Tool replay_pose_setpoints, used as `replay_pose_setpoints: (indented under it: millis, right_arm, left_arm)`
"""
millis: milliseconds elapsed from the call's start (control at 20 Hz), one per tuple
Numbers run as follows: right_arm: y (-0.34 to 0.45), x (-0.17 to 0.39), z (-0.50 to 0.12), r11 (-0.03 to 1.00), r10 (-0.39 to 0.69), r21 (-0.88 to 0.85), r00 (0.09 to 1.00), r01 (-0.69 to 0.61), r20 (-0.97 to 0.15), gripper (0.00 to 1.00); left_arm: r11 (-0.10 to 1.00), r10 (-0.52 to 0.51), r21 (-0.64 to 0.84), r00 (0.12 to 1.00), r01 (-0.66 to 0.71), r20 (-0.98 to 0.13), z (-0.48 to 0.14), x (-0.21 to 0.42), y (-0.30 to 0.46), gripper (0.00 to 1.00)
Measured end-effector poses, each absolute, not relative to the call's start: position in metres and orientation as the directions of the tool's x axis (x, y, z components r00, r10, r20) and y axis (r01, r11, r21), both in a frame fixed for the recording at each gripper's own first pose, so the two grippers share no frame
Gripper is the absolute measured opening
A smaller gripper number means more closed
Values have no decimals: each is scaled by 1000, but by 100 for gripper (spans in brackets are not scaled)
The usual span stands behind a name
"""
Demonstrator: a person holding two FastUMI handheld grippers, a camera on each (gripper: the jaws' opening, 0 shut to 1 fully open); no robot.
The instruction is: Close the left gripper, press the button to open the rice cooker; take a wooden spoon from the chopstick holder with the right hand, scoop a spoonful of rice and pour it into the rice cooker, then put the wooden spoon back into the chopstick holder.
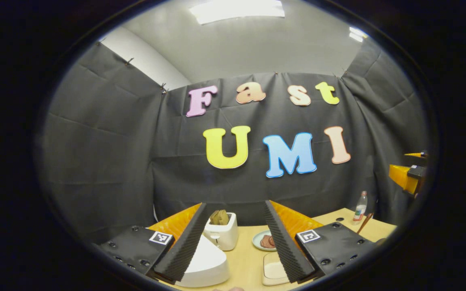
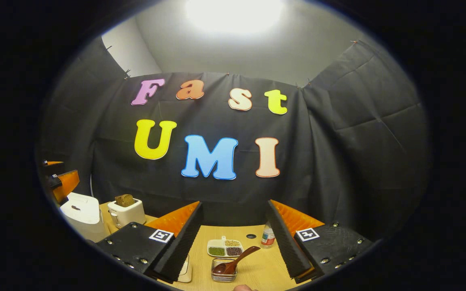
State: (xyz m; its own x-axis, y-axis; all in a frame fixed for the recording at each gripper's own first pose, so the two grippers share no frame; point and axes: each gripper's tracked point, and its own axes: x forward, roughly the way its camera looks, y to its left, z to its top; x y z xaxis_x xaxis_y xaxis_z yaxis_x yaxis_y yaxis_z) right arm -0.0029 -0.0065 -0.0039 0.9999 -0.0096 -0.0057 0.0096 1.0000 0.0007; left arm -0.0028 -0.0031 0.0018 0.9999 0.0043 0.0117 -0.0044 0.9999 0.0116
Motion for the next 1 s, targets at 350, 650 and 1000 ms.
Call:
replay_pose_setpoints:
  millis: [350,650,1000]
  right_arm:
    - [-4,-5,-7,1000,-2,-1,1000,2,-12,95]
    - [-1,-7,-7,1000,6,-6,1000,-6,-10,95]
    - [4,-10,-9,1000,28,-3,1000,-28,-11,95]
  left_arm:
    - [1000,1,14,1000,-1,18,5,-6,-2,96]
    - [1000,1,15,1000,-1,22,7,-6,2,96]
    - [1000,3,26,1000,-3,23,7,-6,8,64]
